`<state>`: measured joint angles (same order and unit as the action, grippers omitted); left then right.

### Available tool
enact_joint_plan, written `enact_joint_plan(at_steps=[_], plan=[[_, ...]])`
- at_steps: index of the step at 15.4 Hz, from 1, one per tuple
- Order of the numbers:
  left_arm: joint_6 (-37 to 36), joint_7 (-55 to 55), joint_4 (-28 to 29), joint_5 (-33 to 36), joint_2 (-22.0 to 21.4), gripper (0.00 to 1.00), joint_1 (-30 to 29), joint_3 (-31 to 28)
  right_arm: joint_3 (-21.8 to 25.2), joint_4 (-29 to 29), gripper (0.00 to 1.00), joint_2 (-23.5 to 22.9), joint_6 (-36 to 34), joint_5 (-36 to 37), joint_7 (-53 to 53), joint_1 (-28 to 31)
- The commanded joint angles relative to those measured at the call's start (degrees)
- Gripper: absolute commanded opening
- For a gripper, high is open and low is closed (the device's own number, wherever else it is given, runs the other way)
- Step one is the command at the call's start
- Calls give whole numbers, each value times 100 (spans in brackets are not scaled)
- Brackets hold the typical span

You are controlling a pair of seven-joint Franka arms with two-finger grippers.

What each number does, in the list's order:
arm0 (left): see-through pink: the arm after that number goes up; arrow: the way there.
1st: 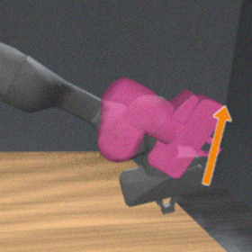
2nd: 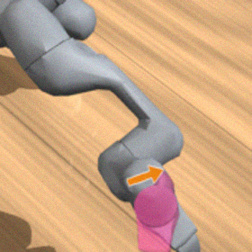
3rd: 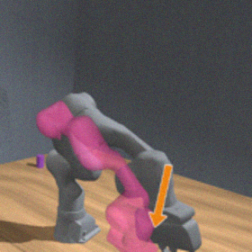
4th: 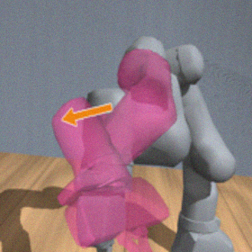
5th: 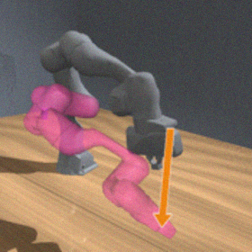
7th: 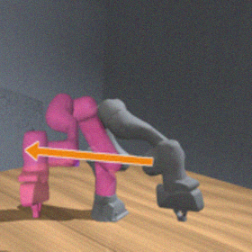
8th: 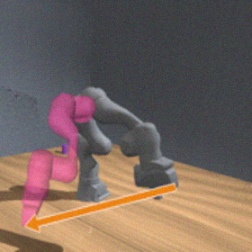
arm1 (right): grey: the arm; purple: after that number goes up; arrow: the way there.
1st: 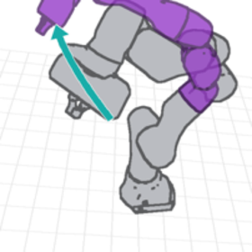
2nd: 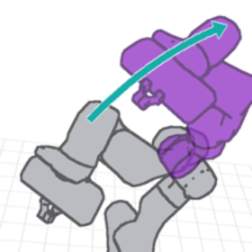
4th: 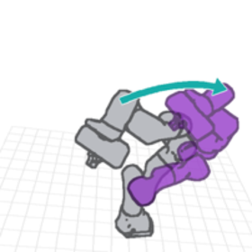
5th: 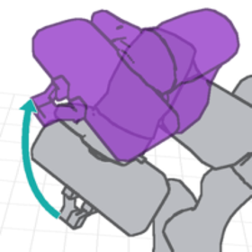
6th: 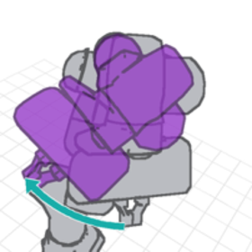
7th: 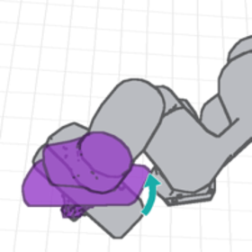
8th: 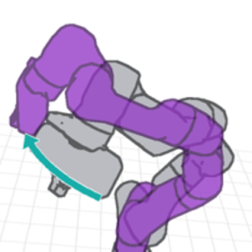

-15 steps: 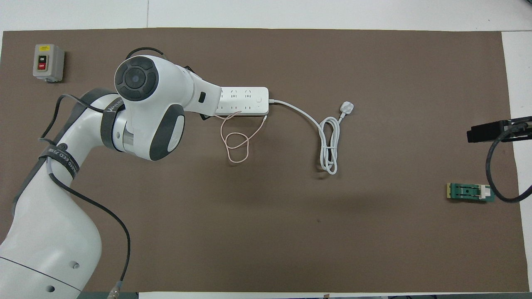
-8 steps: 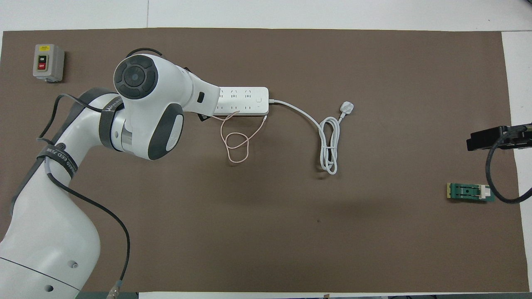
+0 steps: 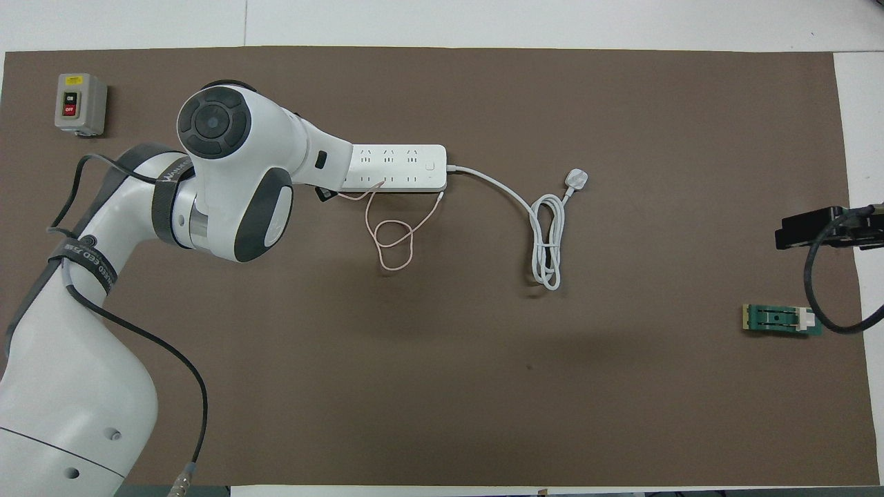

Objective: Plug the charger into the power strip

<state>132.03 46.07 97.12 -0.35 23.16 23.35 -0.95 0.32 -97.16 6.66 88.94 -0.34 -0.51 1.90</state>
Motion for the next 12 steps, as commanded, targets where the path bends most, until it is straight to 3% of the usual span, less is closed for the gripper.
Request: enact_joint_plan(at_steps=[1,7,12], plan=[[8,51,-157,141,144,0,-181,60,-32,22,100,11,-96,52,-81,39],[-10,86,-422,-272,444,0,-392,288,-32,22,100,20,-87,52,-81,38],[-896,77,-1150,-263,584,0,-744,702,-32,22,100,20,-96,52,-81,38]])
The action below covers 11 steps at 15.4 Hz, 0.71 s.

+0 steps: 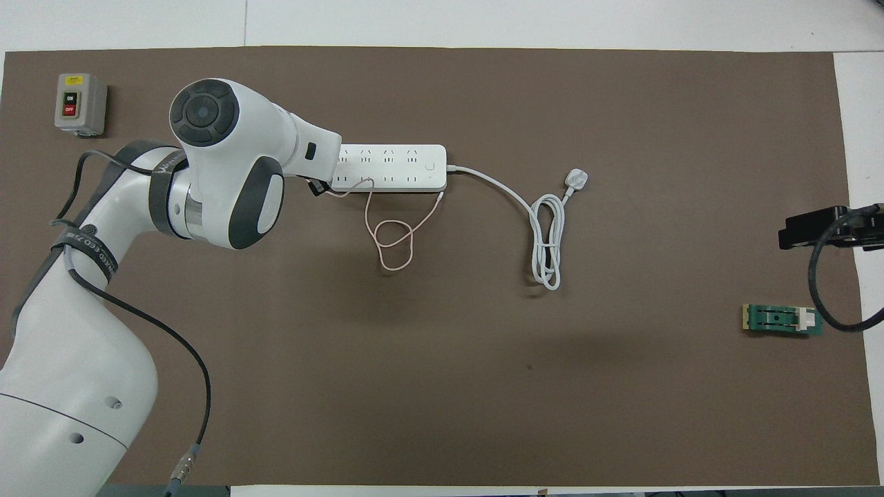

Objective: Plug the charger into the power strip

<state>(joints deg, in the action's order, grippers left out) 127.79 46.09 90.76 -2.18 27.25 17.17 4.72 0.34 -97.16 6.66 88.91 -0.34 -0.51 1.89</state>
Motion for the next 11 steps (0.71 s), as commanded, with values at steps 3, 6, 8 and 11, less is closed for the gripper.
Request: enact_joint_plan(at_steps=[3,6,8,11], plan=[[-300,-21,-464,-98,176,0,-13,134,-34,22,100,11,-84,52,-81,40],[79,-48,-182,-98,149,0,-12,239,-34,22,100,11,-93,52,-81,40],[88,-48,-164,-81,158,0,-21,266,-34,22,100,11,-93,52,-81,40],[36,5,-120,-37,149,0,-65,275,-34,22,100,11,-84,52,-81,31]])
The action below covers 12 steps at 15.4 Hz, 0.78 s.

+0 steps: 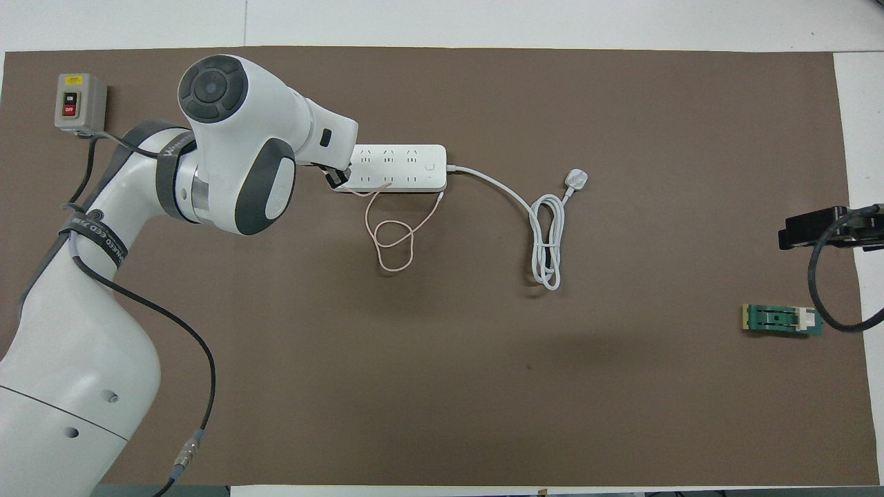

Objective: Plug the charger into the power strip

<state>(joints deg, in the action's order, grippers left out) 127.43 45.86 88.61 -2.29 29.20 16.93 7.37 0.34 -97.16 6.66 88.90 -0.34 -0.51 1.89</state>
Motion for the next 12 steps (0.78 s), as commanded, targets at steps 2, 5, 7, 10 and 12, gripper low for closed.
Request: enact_joint_plan(at_steps=[2,5,7,10,12], plan=[[28,37,86,-8,-46,0,-50,10,-34,22,100,11,-93,52,-81,40],[37,45,112,-8,-54,0,-41,10,-34,22,100,11,-93,52,-81,40],[2,194,182,-8,-81,0,-50,27,-34,22,100,11,-93,52,-81,40],[-51,344,209,-8,-90,0,-76,27,-34,22,100,11,-84,52,-81,40],[-200,353,226,-8,-98,0,-94,71,-34,22,100,11,-93,52,-81,31]])
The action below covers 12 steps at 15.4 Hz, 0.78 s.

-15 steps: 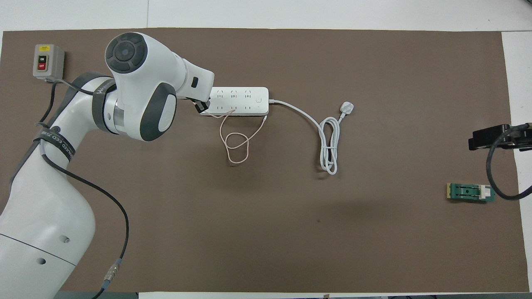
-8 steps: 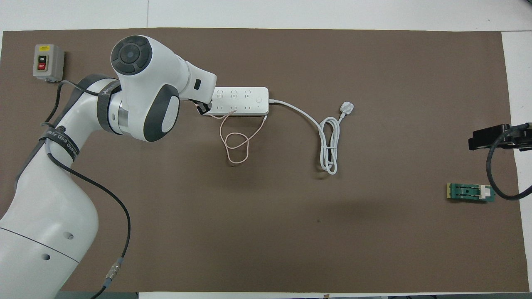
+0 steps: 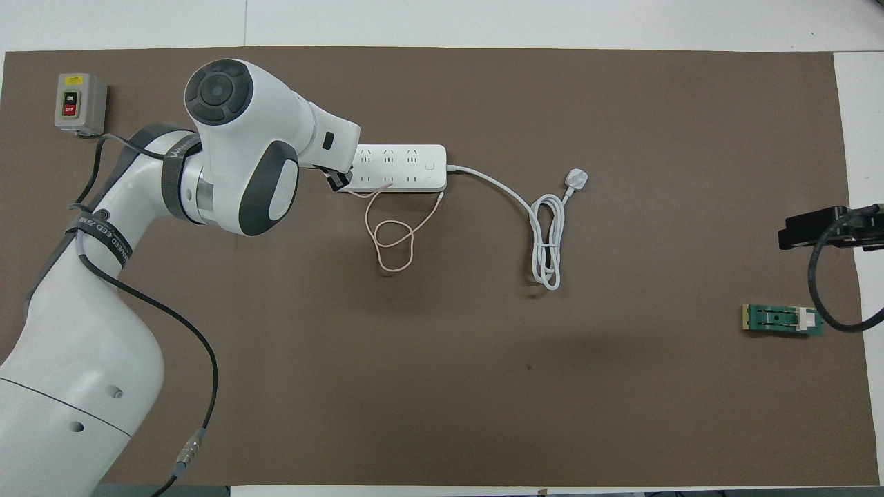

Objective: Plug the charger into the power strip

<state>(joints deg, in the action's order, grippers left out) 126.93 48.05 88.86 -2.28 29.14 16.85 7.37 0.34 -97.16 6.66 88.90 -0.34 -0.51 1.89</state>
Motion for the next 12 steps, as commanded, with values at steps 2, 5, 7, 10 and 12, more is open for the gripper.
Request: enact_joint_plan(at_steps=[2,5,7,10,12], plan=[[-335,125,193,-10,-110,0,-156,186,-34,22,100,11,-93,52,-81,40],[-283,125,211,-27,-110,0,-165,213,-34,22,100,11,-93,52,-81,40],[-274,125,219,-36,-110,0,-217,230,-34,22,100,11,-93,52,-81,40],[-169,186,333,-1,-110,0,-358,379,-34,22,100,11,-93,52,-81,40],[138,624,404,43,-93,0,-533,493,-34,22,100,11,-93,52,-81,40]])
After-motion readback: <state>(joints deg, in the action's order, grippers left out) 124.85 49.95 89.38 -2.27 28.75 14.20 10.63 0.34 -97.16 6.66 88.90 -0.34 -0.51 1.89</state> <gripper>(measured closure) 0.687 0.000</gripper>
